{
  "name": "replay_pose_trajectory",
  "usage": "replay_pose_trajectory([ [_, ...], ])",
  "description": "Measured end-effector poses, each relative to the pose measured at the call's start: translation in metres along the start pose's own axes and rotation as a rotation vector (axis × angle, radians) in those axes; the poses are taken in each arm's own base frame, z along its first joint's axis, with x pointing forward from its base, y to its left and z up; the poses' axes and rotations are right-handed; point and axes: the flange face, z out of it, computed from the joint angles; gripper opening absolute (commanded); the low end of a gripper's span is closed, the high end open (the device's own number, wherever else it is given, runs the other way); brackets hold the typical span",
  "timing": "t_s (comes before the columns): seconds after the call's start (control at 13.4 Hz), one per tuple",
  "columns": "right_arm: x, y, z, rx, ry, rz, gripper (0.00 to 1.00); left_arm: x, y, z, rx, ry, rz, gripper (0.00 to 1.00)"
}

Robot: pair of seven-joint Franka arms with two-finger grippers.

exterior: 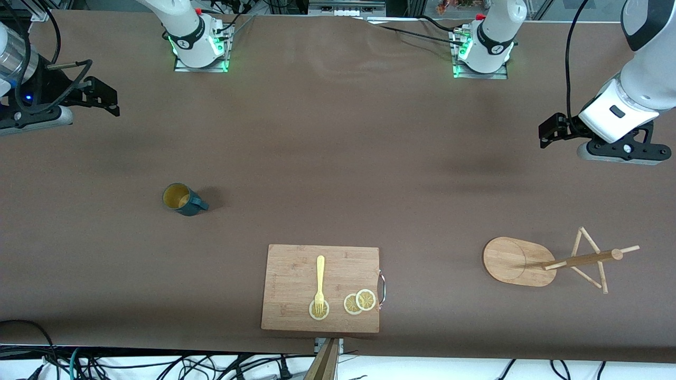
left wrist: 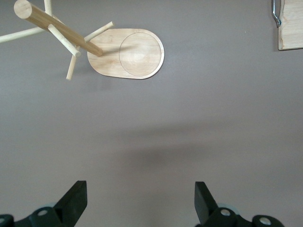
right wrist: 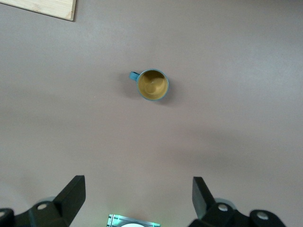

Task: Pass cup and hang on rack

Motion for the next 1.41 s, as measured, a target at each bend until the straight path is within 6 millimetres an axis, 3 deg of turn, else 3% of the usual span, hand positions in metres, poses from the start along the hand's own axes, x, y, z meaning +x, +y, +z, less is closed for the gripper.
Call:
replay_pose_trajectory([
  [1.41,-0.0011,0.0005,0.0100,0.003,-0.040,0.003,1.00,0.0007,-0.0015,-0.0054,0.000,0.011,-0.003,1.00],
])
